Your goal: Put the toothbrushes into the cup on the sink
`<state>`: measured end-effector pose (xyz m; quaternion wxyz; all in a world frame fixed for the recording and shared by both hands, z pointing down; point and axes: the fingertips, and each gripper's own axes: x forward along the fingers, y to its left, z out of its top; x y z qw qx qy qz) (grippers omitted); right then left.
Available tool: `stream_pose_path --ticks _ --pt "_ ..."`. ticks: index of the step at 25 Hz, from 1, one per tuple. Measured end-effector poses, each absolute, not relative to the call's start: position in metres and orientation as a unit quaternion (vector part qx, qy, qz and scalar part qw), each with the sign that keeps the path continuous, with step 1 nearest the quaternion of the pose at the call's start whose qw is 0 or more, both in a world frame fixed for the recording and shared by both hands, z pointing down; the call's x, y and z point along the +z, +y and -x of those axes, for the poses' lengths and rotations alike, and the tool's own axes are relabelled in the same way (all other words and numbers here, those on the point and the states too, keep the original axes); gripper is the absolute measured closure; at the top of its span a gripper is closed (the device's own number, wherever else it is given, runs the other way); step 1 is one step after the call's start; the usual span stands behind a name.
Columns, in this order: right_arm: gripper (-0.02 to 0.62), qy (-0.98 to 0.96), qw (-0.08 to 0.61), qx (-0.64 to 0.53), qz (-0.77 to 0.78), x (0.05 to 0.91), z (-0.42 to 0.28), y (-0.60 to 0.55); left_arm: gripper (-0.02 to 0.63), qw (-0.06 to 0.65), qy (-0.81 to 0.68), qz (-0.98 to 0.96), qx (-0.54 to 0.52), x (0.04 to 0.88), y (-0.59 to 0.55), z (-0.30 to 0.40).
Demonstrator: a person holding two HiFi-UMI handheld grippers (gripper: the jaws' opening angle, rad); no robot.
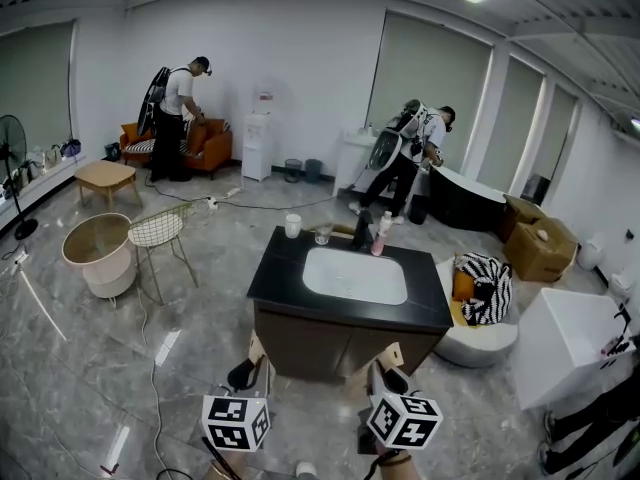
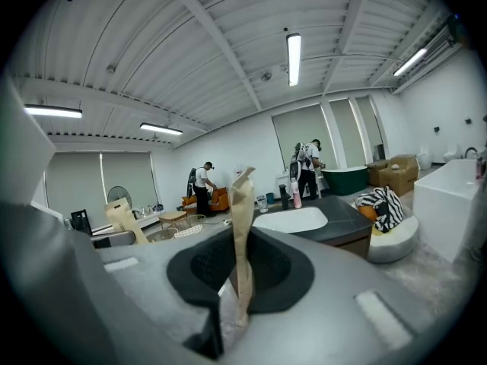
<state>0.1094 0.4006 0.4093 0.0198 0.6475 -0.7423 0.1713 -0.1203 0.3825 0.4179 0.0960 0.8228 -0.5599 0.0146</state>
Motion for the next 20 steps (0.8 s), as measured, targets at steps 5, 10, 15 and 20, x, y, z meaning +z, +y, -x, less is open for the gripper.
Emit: stream_pose_path --ticks 5,10,15,20 --pt "0.56 -0.745 0.013 0.174 -0.644 0.407 -0.113 0.355 0.554 0.095 -0.564 -0.821 0.013 0.416 0.34 0.117" --pt "0.56 -0.752 0.007 0.178 -0.635 0.402 -0.122 0.305 0.554 0.093 -0.569 -0.817 0.011 0.412 0.294 0.108" --pt "0.56 -0.759 0.005 0.179 -0.626 0.402 -0.13 0.263 0.554 0.094 -0.584 -0.806 0.011 0.414 0.256 0.107" --pt "0.56 -0.764 0.005 0.187 -0.617 0.404 -0.142 0.218 0.554 0.1 -0.594 -0.798 0.012 0.412 0.217 0.102"
